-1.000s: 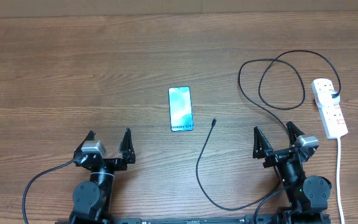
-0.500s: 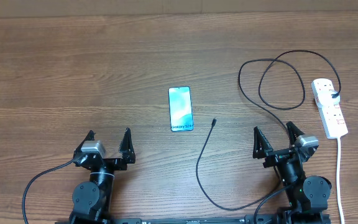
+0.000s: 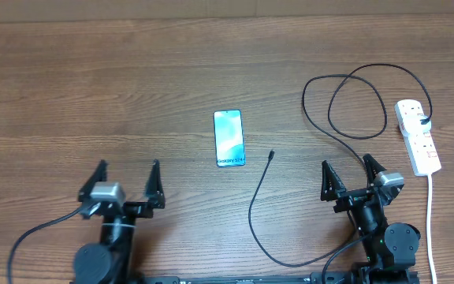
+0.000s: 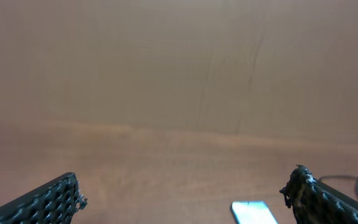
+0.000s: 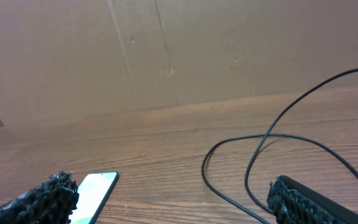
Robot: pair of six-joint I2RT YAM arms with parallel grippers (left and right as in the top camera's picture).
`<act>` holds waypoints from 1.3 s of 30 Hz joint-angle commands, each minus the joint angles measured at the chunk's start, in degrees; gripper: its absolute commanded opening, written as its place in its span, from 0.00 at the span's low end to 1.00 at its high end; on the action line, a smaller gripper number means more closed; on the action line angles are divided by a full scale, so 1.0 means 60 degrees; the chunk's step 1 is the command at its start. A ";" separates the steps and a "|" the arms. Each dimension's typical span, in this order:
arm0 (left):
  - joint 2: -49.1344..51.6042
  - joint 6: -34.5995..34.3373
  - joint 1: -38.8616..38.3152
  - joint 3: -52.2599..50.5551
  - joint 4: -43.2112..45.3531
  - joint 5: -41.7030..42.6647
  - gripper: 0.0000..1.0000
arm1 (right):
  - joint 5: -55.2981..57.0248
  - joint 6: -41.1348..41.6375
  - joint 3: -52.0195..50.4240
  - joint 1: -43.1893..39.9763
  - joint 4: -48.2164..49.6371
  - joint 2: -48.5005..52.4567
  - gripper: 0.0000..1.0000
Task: Plug charger to phone and switch on socket
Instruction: 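Move the left gripper forward over the smartphone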
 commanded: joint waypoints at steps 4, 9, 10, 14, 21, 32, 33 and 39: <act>0.1144 0.0528 0.0047 0.2335 -0.0769 0.0120 1.00 | 0.0055 -0.0044 -0.0102 0.0062 0.0044 -0.0102 1.00; 0.3111 0.0525 0.0047 0.4809 -0.1836 0.0772 1.00 | 0.0055 -0.0044 -0.0102 0.0062 0.0047 -0.0102 1.00; 0.3625 0.0514 0.0047 0.5446 -0.2211 0.1013 1.00 | 0.0055 -0.0044 -0.0102 0.0062 0.0047 -0.0102 1.00; 0.5774 0.0415 0.0047 0.8072 -0.4054 0.1446 1.00 | 0.0055 -0.0044 -0.0102 0.0062 0.0044 -0.0102 1.00; 0.9945 0.0419 0.0044 1.2958 -0.8032 0.2404 1.00 | 0.0055 -0.0044 -0.0102 0.0062 0.0047 -0.0102 1.00; 1.4812 0.0087 -0.0313 1.6753 -1.1067 0.3122 1.00 | 0.0055 -0.0044 -0.0102 0.0062 0.0044 -0.0102 1.00; 1.5019 0.0091 -0.0372 1.6750 -1.1089 0.3126 1.00 | 0.0055 -0.0044 -0.0102 0.0062 0.0044 -0.0102 1.00; 1.6109 0.0087 -0.0648 1.6750 -1.1085 0.3126 1.00 | 0.0055 -0.0044 -0.0102 0.0062 0.0044 -0.0102 1.00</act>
